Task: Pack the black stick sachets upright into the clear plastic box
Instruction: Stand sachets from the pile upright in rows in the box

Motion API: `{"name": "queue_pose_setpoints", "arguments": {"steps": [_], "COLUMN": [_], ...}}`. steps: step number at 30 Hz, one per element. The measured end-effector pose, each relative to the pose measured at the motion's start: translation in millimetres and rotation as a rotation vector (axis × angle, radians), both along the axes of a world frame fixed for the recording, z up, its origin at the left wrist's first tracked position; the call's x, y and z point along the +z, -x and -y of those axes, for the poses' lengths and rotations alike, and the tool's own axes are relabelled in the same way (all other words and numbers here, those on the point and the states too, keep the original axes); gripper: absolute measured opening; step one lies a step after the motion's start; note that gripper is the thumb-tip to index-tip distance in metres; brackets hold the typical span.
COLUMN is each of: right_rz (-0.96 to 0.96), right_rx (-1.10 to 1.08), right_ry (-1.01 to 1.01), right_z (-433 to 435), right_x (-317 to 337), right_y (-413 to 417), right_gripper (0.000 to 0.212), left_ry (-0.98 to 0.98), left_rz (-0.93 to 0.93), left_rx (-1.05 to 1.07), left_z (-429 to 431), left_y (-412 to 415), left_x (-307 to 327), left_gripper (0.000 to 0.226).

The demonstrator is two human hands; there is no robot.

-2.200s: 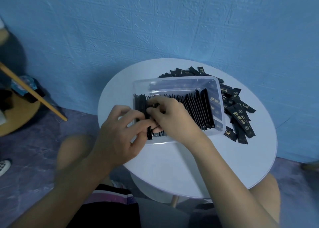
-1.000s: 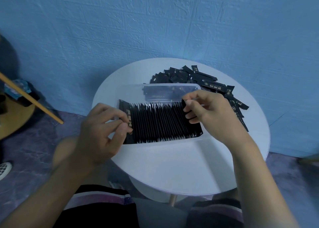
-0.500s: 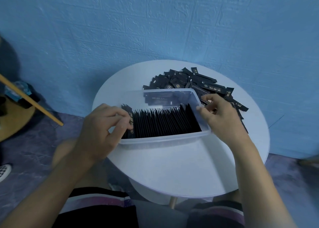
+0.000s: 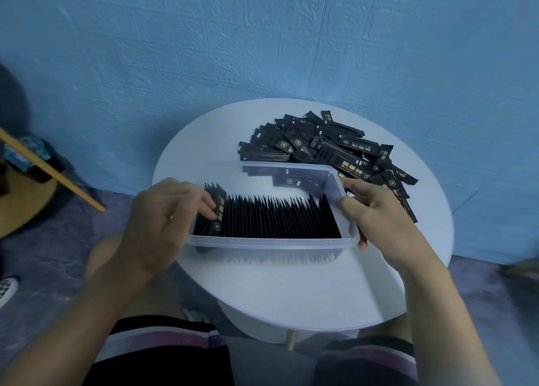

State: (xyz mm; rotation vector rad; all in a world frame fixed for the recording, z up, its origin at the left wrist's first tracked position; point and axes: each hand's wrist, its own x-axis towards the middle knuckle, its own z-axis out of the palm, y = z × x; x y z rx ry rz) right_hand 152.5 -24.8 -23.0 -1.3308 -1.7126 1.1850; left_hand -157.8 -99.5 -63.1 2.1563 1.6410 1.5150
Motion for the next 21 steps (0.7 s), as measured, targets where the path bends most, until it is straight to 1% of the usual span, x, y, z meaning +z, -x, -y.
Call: {"name": "queue_pose_setpoints", "arguments": {"steps": [3,5,8,9,10,11,12,14,15,16,19,21], "right_rz": [-0.005,-0.012,-0.036,-0.043,-0.03,0.01,0.102,0.392,0.527,0.605,0.645,0.674], "right_rx": [-0.004,-0.007,0.044,0.049,0.029,-0.016,-0.085,-0.215,-0.239,-0.241,-0.226,-0.208], "right_ry": [-0.033,-0.049,-0.041,-0.039,-0.048,-0.066,-0.11,-0.254,-0.307,-0.339,-0.364,-0.366], "right_z": [-7.3,-15.4,-28.4,-32.2,-37.5,-42.5,-48.6,-61.2,-65.6,-69.6,-80.2,-87.9], "right_x": [-5.4,-8.9,-12.5,-12.8,-14.7,-16.3,-18.7,-24.8,-27.0,-29.0,-32.1,-33.8], "right_y": [2.0,2.8,1.9,0.3,-3.1,-6.7,-11.6,-21.8,-24.6,-25.6,-23.4,-20.8], "right_gripper": [0.033,0.029,0.021,0.02,0.023,0.028,0.029,0.019,0.019,0.024,0.039,0.044], "left_ry": [0.012,0.019,0.028,0.03,0.032,0.035,0.037,0.038,0.038,0.037,0.028,0.022], "left_rz": [-0.054,-0.062,-0.07,-0.073,-0.075,-0.077,-0.08,-0.088,-0.089,-0.087,-0.076,-0.069], "left_rx": [0.026,0.031,0.039,0.043,0.047,0.052,0.056,0.062,0.063,0.064,0.065,0.071], "left_z": [-5.1,-8.6,-12.7,-13.9,-14.9,-15.7,-16.4,-17.1,-17.1,-17.2,-16.7,-16.1], "left_y": [-1.2,-2.4,-3.3,-3.8,-4.0,-4.6,-4.9,-5.1,-5.1,-5.1,-6.5,-7.7], "left_x": [-3.1,-2.5,-1.6,-1.8,-2.3,-3.0,-3.8,-5.0,-5.2,-5.3,-4.9,-5.6], "left_gripper": [0.051,0.05,0.051,0.051,0.052,0.053,0.053,0.054,0.055,0.055,0.054,0.054]}}
